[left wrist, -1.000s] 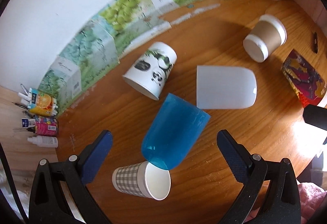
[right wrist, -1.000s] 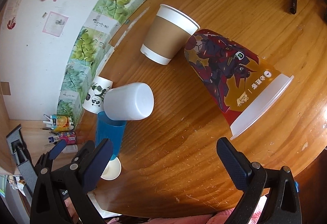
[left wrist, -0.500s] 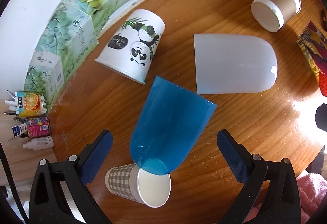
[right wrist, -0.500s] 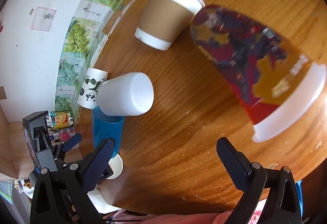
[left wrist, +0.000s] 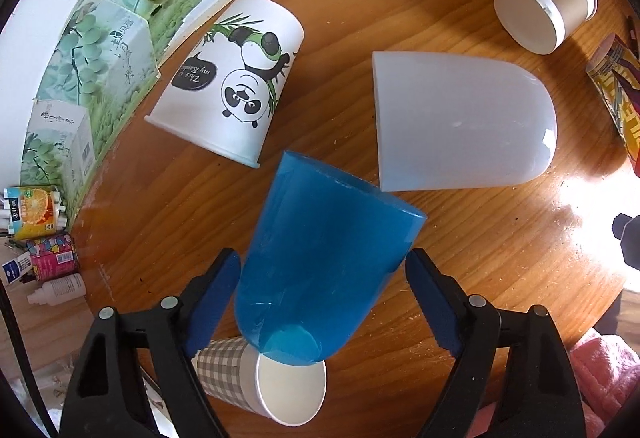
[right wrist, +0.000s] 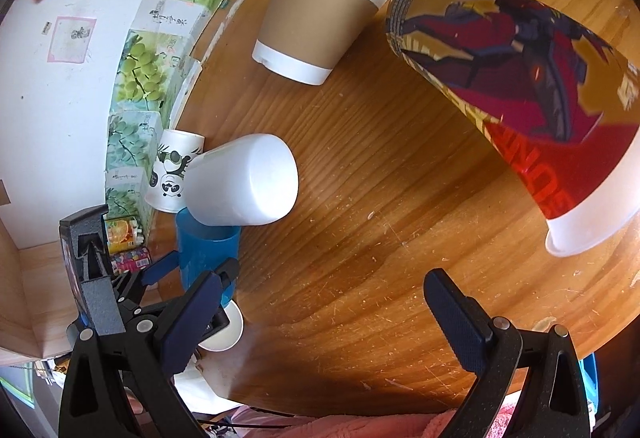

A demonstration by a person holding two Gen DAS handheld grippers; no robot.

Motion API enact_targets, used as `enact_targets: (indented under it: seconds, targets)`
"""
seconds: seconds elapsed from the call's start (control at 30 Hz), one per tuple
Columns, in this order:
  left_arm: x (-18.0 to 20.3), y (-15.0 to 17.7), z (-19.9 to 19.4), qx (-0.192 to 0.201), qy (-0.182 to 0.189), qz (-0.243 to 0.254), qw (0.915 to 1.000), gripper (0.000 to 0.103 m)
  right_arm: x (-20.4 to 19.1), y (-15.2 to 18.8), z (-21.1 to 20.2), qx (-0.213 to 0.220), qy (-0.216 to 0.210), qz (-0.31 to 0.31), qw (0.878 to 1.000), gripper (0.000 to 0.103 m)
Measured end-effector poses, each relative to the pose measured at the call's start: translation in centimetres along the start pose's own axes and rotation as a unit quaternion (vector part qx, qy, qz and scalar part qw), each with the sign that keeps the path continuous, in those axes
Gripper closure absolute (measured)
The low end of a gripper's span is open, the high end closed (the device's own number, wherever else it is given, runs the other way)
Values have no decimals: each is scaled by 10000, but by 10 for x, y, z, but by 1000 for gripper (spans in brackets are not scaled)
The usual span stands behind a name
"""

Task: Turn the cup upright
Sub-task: 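Lower the left tool over the blue cup and close its fingers on it, then lift the blue cup with the left tool and rotate it upright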

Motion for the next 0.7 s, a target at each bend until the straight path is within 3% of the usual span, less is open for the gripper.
enact_targets:
  seconds: [0.7]
  targets:
    - [9,8,-28,258,261,-210,9991,26,0,14,-29,273,15,-210,9994,2]
Point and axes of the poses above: each gripper's, at about its wrist camera, not at the fingertips, and z roughly the way its jaws point, x to its right, y to its underside, the point moved 3 cm from there along z, roughly the way its jaws point, and after that the axes turned 8 degrees about y, right-handed, at the moved point
